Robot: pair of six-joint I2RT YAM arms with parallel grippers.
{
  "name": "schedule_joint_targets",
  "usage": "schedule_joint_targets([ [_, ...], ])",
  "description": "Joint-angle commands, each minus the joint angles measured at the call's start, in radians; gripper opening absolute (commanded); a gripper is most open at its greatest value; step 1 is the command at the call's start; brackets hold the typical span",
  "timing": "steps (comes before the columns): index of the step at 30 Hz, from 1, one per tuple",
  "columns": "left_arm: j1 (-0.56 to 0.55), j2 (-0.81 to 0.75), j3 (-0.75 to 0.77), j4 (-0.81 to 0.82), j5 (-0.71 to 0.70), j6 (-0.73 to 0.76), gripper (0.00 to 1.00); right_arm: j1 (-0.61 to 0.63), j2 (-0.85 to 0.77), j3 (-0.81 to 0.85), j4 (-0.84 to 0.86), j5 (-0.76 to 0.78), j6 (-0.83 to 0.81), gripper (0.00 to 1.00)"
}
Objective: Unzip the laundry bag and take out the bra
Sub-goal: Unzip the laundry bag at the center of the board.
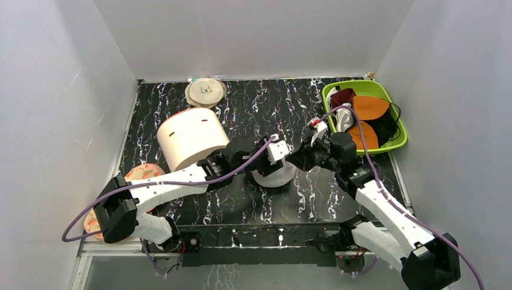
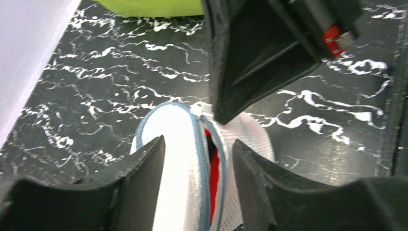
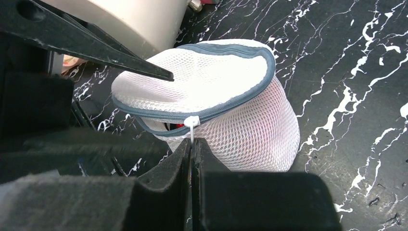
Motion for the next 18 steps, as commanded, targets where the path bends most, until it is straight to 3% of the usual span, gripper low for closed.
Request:
schedule_joint_targets([
  [1,-0.004,-0.006,0.025,0.014,-0.104,-0.018,0.46,0.006,-0.025,0.019,0.071,-0.038,-0.008,0.00],
  [9,-0.004,0.036,0.036,0.001,-0.052,-0.032,0.36,0.018,-0.010,0.026,0.064,-0.054,-0.018,0.00],
  [18,-0.004,0.068,0.060,-0.030,-0.037,-0.021,0.04,0.027,-0.016,0.012,0.058,-0.031,-0.014,0.00],
])
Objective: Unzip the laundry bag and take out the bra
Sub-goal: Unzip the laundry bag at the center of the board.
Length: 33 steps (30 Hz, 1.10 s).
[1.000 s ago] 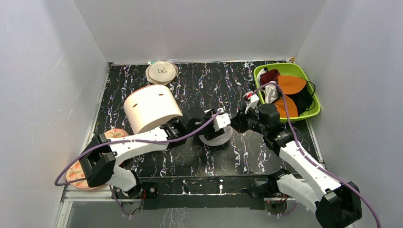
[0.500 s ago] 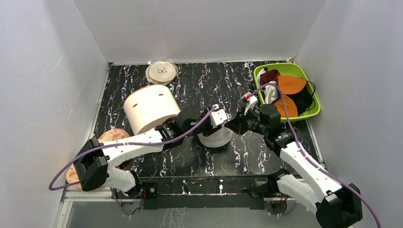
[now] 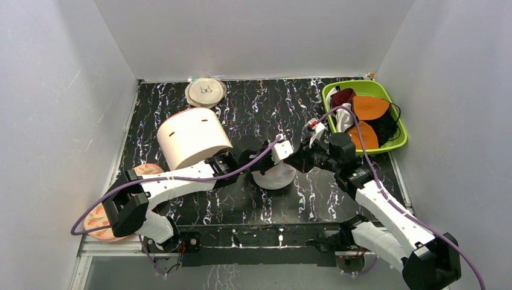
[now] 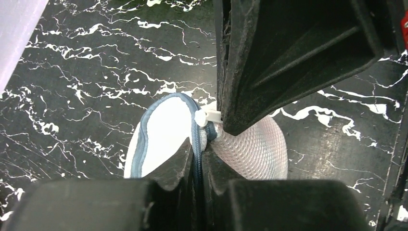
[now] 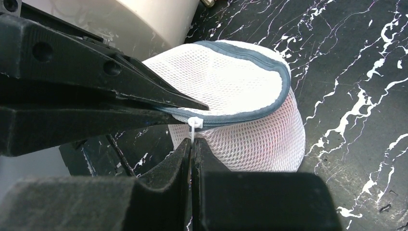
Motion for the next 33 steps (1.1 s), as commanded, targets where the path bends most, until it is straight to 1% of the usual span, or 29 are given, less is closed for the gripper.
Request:
schedule_joint_targets([
  [1,-0.004,-0.021,0.033,0.000,0.007,0.012,0.02,0.008,-0.019,0.008,0.060,0.033,0.002,0.00],
  [2,-0.006,-0.027,0.029,0.000,0.006,0.017,0.00,0.008,-0.024,0.007,0.059,0.069,0.011,0.00],
  [6,-0.008,-0.047,0.006,0.021,-0.015,0.041,0.00,0.004,-0.021,0.026,-0.005,0.281,0.039,0.00],
  [7,-0.009,-0.056,-0.005,0.030,-0.032,0.052,0.00,-0.012,0.014,0.039,-0.030,0.318,0.052,0.00],
  [11,-0.012,-0.056,-0.004,0.024,-0.034,0.064,0.00,-0.036,0.055,0.041,-0.033,0.293,0.058,0.00],
  [12,-0.013,-0.058,-0.002,0.021,-0.034,0.065,0.00,-0.037,0.050,0.044,-0.023,0.242,0.044,0.00],
  [13,-0.015,-0.058,0.001,0.013,-0.034,0.077,0.03,-0.038,0.035,0.048,-0.011,0.168,0.014,0.00],
  [14,-0.024,-0.050,0.009,-0.005,-0.035,0.090,0.17,-0.037,0.017,0.059,-0.015,0.104,-0.007,0.00],
  [15,-0.030,-0.044,0.015,-0.015,-0.031,0.094,0.27,-0.036,-0.002,0.066,-0.023,0.065,-0.018,0.00],
  [16,-0.033,-0.043,0.017,-0.017,-0.016,0.091,0.35,-0.037,-0.015,0.061,-0.010,0.038,-0.016,0.00],
  [18,-0.035,-0.063,0.023,-0.017,0.032,0.056,0.54,-0.035,-0.019,0.056,0.008,-0.027,-0.014,0.00],
  [19,-0.036,-0.076,0.015,-0.003,0.044,0.040,0.60,-0.033,-0.006,0.073,-0.001,-0.039,-0.022,0.00],
  [21,-0.040,-0.080,0.020,-0.004,0.072,0.026,0.66,-0.031,0.018,0.090,-0.008,-0.049,-0.028,0.00],
  [28,-0.040,-0.081,0.024,0.015,0.107,-0.031,0.70,-0.021,0.024,0.094,0.002,-0.049,-0.027,0.00],
  [31,-0.040,-0.104,0.024,0.029,0.085,-0.061,0.71,-0.019,0.022,0.091,0.000,-0.041,-0.028,0.00],
  [33,-0.040,-0.107,0.022,0.050,0.044,-0.094,0.71,-0.018,0.020,0.088,-0.002,-0.032,-0.030,0.00],
])
